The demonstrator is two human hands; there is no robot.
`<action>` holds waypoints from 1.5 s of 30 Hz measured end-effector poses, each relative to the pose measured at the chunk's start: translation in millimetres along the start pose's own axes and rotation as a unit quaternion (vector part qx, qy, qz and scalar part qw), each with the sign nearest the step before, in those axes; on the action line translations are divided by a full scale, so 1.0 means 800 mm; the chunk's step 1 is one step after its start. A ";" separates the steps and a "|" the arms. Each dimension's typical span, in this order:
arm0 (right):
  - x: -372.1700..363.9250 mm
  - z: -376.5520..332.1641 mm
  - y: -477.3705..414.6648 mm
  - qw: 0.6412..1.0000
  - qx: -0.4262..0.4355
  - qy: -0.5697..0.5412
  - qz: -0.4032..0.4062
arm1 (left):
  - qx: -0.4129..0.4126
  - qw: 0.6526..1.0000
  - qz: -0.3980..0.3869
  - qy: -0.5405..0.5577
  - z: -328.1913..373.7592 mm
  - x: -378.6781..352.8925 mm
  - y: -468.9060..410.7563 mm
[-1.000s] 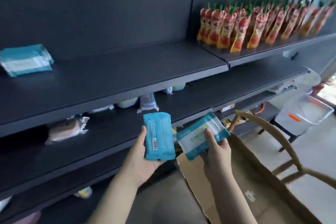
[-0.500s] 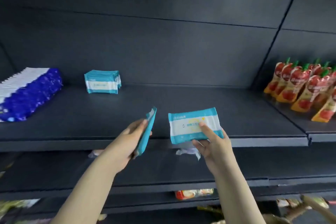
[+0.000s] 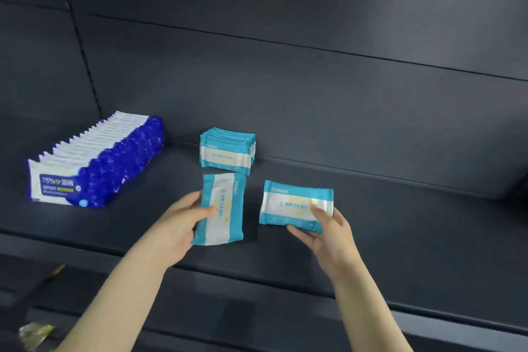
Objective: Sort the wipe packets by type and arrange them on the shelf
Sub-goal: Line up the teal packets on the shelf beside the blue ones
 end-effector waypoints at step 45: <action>-0.200 0.014 -0.175 0.886 0.245 0.357 0.166 | -0.291 0.906 0.021 -0.306 0.086 0.065 -0.230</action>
Point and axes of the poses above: each hand's wrist, its own y-axis away from the middle knuckle, its own x-axis out of the back of the hand, z = x × y, the point moved 5 cm from there along -y, towards the middle knuckle, and after that the axes turned 14 degrees about y, right-handed, at the moved point
